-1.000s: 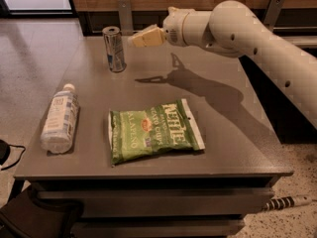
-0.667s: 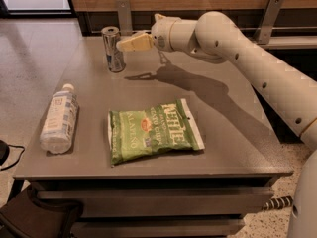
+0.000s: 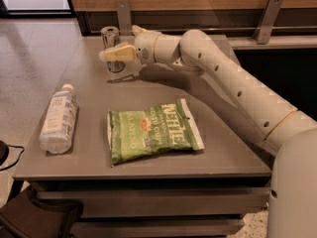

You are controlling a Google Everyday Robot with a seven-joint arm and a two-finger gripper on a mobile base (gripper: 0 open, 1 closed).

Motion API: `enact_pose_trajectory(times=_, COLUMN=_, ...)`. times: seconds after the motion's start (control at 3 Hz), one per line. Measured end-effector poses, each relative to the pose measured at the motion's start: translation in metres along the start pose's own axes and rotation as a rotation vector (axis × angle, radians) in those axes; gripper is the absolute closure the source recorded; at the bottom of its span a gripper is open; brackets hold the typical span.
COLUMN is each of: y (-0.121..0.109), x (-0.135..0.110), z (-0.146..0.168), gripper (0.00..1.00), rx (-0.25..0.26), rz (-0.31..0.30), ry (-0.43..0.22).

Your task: Pick redbull can

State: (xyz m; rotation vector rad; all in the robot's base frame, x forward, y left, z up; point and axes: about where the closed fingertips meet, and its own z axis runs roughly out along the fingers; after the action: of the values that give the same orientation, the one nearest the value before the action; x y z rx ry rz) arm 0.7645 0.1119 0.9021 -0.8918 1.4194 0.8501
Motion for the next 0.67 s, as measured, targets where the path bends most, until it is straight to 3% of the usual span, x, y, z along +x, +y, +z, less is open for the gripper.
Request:
enact_pose_trajectory(times=0.33, y=0.0191, x=0.0085, z=0.0186, gripper=0.23, rx=-0.063, rz=0.022, ry=-0.032)
enact_pose_trajectory(times=0.67, y=0.0192, x=0.0075, z=0.0188, gripper=0.46, rx=-0.061, rz=0.02, ry=-0.029)
